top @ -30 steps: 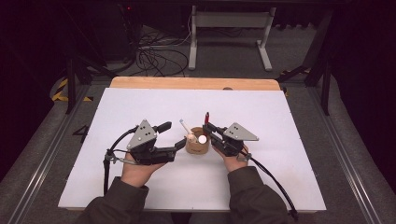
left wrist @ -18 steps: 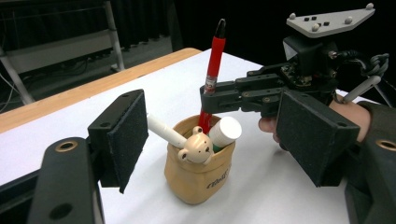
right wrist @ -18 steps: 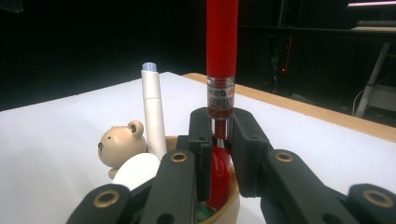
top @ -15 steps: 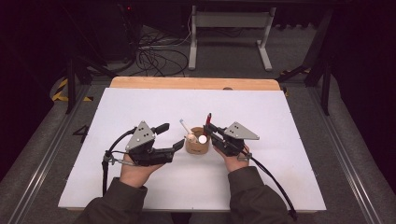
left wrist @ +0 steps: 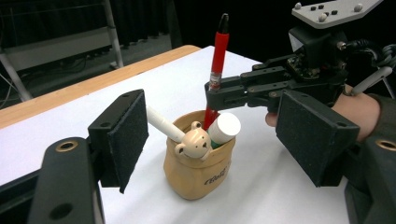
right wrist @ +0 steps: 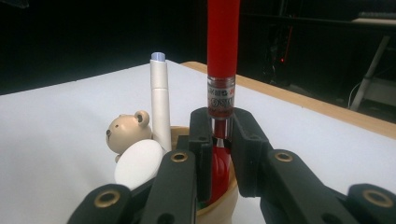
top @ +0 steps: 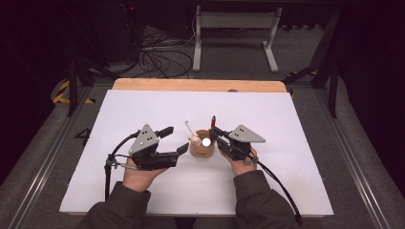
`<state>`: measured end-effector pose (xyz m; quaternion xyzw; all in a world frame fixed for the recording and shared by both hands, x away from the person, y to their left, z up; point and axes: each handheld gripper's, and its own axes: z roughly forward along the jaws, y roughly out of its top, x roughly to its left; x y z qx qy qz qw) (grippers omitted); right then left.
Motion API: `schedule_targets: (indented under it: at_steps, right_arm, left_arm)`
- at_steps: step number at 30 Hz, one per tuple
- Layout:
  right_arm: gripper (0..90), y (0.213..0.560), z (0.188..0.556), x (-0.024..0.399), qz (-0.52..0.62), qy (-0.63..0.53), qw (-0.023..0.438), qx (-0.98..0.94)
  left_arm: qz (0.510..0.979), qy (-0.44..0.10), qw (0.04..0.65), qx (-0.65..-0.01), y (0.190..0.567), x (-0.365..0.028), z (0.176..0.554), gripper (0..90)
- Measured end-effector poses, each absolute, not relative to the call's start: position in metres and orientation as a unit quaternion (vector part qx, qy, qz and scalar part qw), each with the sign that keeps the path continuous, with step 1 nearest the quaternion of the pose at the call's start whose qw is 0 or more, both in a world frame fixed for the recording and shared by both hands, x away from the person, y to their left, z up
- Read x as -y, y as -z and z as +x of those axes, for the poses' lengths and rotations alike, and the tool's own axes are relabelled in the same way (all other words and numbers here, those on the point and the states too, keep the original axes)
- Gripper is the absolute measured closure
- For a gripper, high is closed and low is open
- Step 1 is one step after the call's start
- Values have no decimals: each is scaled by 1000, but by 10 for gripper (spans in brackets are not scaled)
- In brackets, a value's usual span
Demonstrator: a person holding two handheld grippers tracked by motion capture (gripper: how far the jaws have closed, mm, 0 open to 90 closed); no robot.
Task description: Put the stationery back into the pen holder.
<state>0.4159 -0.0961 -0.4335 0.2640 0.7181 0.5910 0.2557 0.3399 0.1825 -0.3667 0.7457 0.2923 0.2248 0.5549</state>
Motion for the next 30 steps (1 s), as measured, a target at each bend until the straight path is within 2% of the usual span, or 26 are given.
schedule_targets:
  at_steps: [5, 10, 14, 19, 22, 30]
  right_arm:
    - [790, 435, 418, 96, 267, -596, 251, -715]
    - [735, 437, 422, 93, 264, -597, 236, -720]
    - [634, 437, 423, 94, 268, -603, 231, -715]
    - [591, 434, 423, 95, 265, -615, 226, -708]
    - [520, 432, 423, 97, 260, -629, 213, -701]
    - [444, 424, 419, 101, 247, -650, 203, -689]
  left_arm:
    - [746, -225, 554, -293, 367, -182, 340, 264]
    - [746, -223, 554, -293, 367, -181, 340, 264]
    - [747, -223, 554, -293, 367, -181, 340, 264]
    - [747, -224, 553, -293, 367, -182, 340, 264]
    - [745, -225, 554, -294, 367, -184, 340, 264]
    - [743, -227, 555, -297, 368, -187, 340, 260]
